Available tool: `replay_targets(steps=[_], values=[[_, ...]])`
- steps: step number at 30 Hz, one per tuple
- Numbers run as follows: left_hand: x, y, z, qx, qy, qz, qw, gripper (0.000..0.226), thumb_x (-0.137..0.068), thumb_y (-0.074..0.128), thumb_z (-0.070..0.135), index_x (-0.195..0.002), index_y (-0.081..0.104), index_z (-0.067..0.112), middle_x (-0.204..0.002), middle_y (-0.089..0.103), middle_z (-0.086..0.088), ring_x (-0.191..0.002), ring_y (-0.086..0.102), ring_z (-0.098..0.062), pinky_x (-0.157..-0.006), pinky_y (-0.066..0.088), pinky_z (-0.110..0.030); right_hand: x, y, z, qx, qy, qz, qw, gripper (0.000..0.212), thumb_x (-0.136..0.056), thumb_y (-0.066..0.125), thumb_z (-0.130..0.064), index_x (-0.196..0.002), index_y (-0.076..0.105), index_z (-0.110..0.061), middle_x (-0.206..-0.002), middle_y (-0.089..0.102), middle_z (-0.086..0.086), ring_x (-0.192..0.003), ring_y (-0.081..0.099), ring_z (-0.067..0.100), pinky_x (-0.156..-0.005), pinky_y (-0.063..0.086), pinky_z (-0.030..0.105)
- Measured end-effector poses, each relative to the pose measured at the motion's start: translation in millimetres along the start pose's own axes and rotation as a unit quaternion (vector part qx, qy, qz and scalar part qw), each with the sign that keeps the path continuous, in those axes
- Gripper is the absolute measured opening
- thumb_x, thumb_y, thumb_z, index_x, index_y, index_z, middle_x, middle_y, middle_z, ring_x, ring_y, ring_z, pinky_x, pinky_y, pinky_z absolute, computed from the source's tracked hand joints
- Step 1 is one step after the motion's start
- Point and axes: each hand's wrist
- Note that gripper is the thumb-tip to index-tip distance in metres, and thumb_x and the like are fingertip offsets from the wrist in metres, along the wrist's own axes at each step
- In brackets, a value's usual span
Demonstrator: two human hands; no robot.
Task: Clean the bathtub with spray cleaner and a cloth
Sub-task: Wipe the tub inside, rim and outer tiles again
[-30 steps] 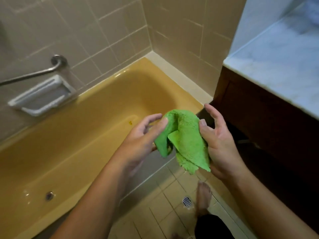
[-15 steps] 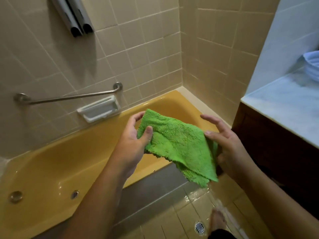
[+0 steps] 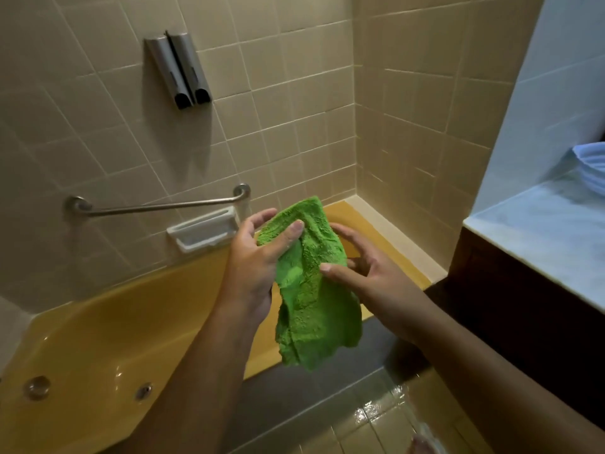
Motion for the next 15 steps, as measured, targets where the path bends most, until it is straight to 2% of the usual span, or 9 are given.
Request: replay_targets(steps=[3,6,8,9,11,13,15], values=[[-2,1,-2,0.032,0.000,0.040,0.999,0.070,-0.072,0.088,0.020,-0.133,0.054,0.015,-0.120,0.073,-0.017,-0.102,0.075,-0.033,-0.084,0.061,-0.048,-1,8,3,0.001,-0.027,0.060,0.998,0.078,-0.091,0.077,-0.026,-0.146,0.035,-0.062,-0.119,0.068,0.006,-0.101,0.076,0.026,-0.086,0.063,0.052],[0,2,-12,0.036,-0.023,0.068,0.997,0.065,-0.077,0.087,0.025,-0.132,0.053,0.019,-0.116,0.075,-0.015,-0.100,0.076,-0.032,-0.083,0.062,-0.048,-4,9,4,-0.003,-0.035,0.068,0.997,0.079,-0.094,0.074,-0.026,-0.145,0.030,-0.068,-0.115,0.065,0.010,-0.099,0.075,0.029,-0.085,0.063,0.054],[3,1,-20,0.012,-0.061,0.113,0.992,0.057,-0.085,0.083,0.039,-0.131,0.052,0.026,-0.116,0.075,-0.012,-0.097,0.076,-0.029,-0.078,0.063,-0.045,-4,12,6,-0.001,-0.045,0.072,0.996,0.078,-0.097,0.071,-0.023,-0.146,0.030,-0.068,-0.109,0.066,0.014,-0.097,0.075,0.034,-0.084,0.063,0.057],[5,0,-25,-0.008,-0.091,0.125,0.988,0.060,-0.085,0.080,0.051,-0.132,0.049,0.030,-0.118,0.073,-0.009,-0.098,0.076,-0.027,-0.076,0.063,-0.044,-4,13,7,0.000,-0.051,0.081,0.995,0.078,-0.098,0.070,-0.020,-0.146,0.030,-0.067,-0.108,0.065,0.014,-0.095,0.074,0.036,-0.083,0.062,0.057],[15,-1,-33,-0.034,-0.153,0.097,0.983,0.079,-0.077,0.076,0.071,-0.140,0.044,0.034,-0.121,0.072,-0.006,-0.100,0.075,-0.024,-0.076,0.062,-0.044,-3,15,11,-0.010,-0.058,0.098,0.993,0.076,-0.099,0.069,-0.018,-0.146,0.033,-0.065,-0.110,0.063,0.015,-0.095,0.072,0.040,-0.083,0.061,0.060],[26,2,-42,-0.019,-0.186,0.058,0.981,0.083,-0.076,0.077,0.067,-0.144,0.043,0.030,-0.117,0.075,-0.008,-0.098,0.077,-0.026,-0.078,0.063,-0.048,-3,15,13,-0.029,-0.058,0.107,0.992,0.073,-0.099,0.068,-0.017,-0.145,0.036,-0.064,-0.114,0.062,0.017,-0.100,0.070,0.042,-0.085,0.060,0.063],[37,6,-50,0.014,-0.192,0.050,0.980,0.072,-0.085,0.078,0.050,-0.144,0.043,0.026,-0.109,0.078,-0.009,-0.095,0.077,-0.029,-0.081,0.063,-0.054,-4,13,14,-0.037,-0.050,0.110,0.992,0.072,-0.099,0.067,-0.017,-0.145,0.037,-0.063,-0.117,0.061,0.016,-0.103,0.070,0.040,-0.086,0.060,0.061]])
Point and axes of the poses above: each hand's wrist, its own x-axis away from the middle knuckle, its own y-axis out of the palm, z = x × y
